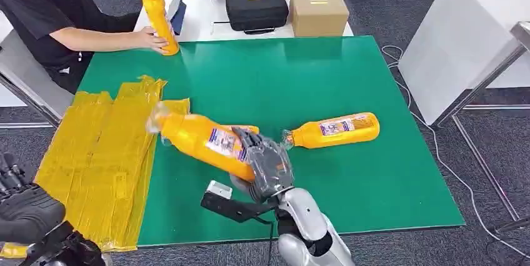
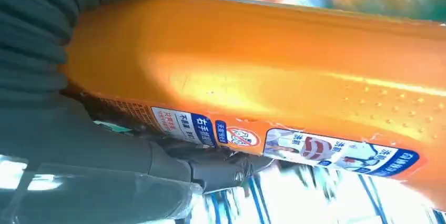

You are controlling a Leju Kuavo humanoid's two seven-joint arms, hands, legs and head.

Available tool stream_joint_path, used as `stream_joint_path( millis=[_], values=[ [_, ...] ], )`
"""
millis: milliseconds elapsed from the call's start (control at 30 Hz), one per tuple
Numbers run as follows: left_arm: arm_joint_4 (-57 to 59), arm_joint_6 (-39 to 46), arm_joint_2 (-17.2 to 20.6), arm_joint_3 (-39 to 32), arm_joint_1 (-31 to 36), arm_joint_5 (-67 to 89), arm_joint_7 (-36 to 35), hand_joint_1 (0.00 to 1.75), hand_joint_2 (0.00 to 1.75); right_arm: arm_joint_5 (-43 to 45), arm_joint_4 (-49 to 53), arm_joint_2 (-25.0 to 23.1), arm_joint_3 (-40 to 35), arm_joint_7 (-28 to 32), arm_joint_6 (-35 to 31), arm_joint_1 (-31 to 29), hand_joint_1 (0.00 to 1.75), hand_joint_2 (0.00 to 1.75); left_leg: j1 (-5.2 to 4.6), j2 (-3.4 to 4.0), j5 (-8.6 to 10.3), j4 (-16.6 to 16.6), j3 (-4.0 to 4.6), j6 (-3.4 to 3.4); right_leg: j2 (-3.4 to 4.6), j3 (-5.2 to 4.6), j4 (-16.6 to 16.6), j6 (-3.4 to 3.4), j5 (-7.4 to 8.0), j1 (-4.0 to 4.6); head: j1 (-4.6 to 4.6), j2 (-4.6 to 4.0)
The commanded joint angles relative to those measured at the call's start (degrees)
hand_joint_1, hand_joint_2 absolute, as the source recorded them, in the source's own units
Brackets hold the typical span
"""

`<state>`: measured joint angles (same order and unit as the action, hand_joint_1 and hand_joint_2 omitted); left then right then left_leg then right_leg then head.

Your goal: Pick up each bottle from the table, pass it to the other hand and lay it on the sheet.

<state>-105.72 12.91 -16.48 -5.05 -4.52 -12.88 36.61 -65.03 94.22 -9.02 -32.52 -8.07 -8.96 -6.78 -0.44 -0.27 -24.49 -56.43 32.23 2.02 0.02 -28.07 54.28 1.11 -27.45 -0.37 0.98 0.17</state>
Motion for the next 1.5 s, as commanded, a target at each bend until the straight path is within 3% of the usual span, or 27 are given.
stream_joint_path(
  millis=[33, 167, 333, 467, 667, 1000, 1500],
  values=[
    [6.4, -0.8, -0.3, 1.3, 2.8, -0.7, -0.6, 0.0, 1.75, 1.3, 1.1, -1.1, 0.5, 1.4, -2.8, -3.5, 1.75, 1.75, 0.03, 0.02, -0.01, 0.0, -0.05, -0.11, -0.02, 0.08, -0.1, -0.01, 0.01, 0.03, 0.0, 0.0],
    [6.0, -2.1, 0.0, 1.5, 2.5, -1.6, -1.5, 0.0, 1.75, 2.3, 1.2, -1.0, 0.5, 2.7, -4.9, -3.4, 1.75, 1.75, 0.05, -0.06, -0.02, 0.0, 0.0, -0.13, -0.09, 0.09, -0.1, -0.01, -0.02, 0.04, 0.02, 0.0],
    [11.1, -7.1, 0.3, 4.0, 4.4, -4.4, -5.1, 0.0, 1.75, 7.4, -3.3, -4.0, -1.2, 3.7, -7.9, -11.1, 1.75, 1.75, -0.03, 0.03, 0.0, 0.0, 0.12, -0.1, 0.02, -0.09, 0.1, -0.01, 0.0, -0.03, 0.0, 0.0],
    [14.3, -7.9, 1.6, 7.1, 6.5, -4.5, -5.5, 0.0, 1.75, 10.9, -13.1, -6.7, -4.9, 2.4, -4.3, -17.4, 1.75, 1.75, -0.03, 0.1, 0.02, 0.0, 0.09, -0.08, 0.08, -0.09, 0.0, -0.01, 0.03, -0.03, 0.02, 0.0],
    [16.3, -10.5, 2.6, 8.9, 7.1, -8.2, -7.0, 0.0, 1.75, 11.1, -25.4, -10.1, -8.2, 2.8, -5.2, -21.8, 1.75, 1.75, -0.02, 0.09, 0.06, 0.1, -0.02, -0.11, 0.08, 0.02, 0.0, -0.02, 0.03, 0.0, 0.02, 0.0],
    [19.0, -17.7, 2.4, 9.7, 9.0, -13.6, -9.8, 0.0, 1.75, 9.9, -32.7, -11.0, -10.9, 1.3, -4.2, -22.2, 1.75, 1.75, 0.04, 0.01, 0.07, 0.1, 0.08, -0.13, 0.01, 0.01, -0.1, -0.01, 0.03, 0.04, 0.0, 0.02],
    [19.4, -20.9, 3.2, 9.9, 7.8, -18.2, -11.5, 0.0, 1.75, 6.4, -45.2, -11.0, -25.0, -1.5, -4.7, -19.4, 1.75, 1.75, 0.06, -0.07, 0.03, 0.1, 0.02, -0.16, -0.08, 0.08, -0.2, -0.04, -0.02, 0.06, 0.0, 0.0]
  ],
)
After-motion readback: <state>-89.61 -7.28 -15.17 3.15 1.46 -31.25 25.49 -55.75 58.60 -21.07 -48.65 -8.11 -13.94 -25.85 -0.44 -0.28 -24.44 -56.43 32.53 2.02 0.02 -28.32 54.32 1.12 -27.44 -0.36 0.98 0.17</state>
